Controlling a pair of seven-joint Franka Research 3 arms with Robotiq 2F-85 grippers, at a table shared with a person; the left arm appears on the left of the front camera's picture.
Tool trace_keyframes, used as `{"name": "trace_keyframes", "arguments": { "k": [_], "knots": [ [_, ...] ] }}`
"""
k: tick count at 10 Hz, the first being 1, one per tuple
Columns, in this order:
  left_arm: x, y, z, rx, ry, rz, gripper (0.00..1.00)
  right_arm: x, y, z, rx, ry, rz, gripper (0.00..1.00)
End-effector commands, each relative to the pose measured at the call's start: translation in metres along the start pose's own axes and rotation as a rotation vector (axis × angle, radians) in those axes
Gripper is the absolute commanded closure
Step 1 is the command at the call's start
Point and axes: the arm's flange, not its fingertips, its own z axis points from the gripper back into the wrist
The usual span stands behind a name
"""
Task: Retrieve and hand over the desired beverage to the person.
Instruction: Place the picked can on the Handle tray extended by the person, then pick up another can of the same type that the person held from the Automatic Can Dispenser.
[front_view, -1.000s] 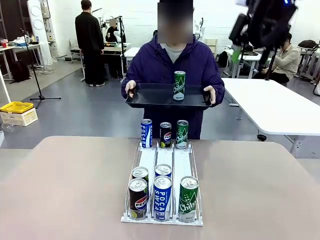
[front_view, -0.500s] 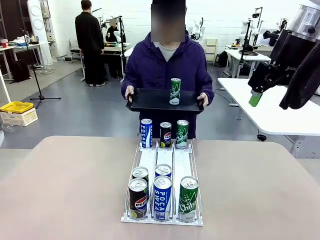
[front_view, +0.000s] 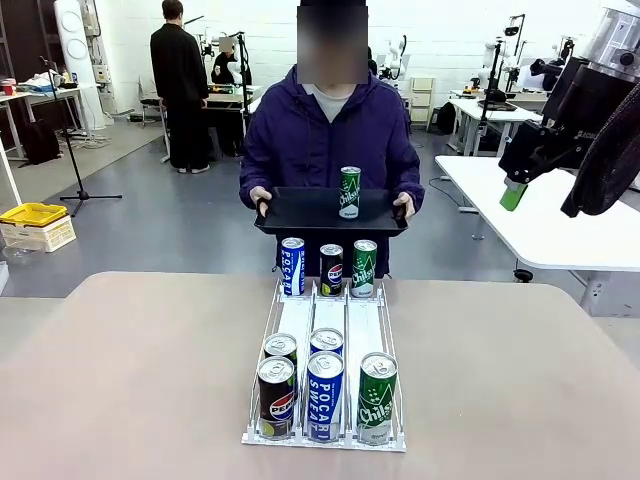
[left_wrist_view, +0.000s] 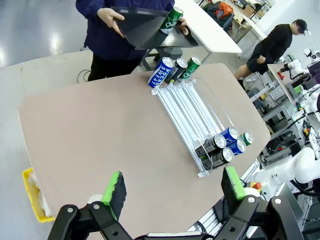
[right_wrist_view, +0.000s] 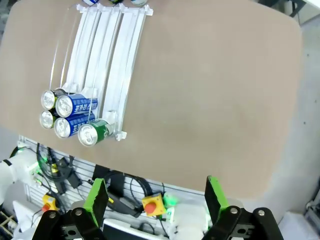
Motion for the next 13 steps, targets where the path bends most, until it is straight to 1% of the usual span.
{"name": "trace_keyframes", "arguments": {
  "k": [1,12,13],
  "knots": [
    [-0.001,0.001,0.0,-0.013,-0.015,-0.017,0.0,-0.001,0.0,0.0,0.001,-0.003,0.001,0.0],
    [-0.001,0.001,0.0,-0.013,-0.015,-0.017,0.0,0.0,0.001,0.0,0.0,0.0,0.002,0.0],
    [-0.001,0.001,0.0,-0.013,-0.015,-0.017,0.0,-0.028,-0.021,0.002,0.032,-0.022,0.105,0.0]
  ]
}}
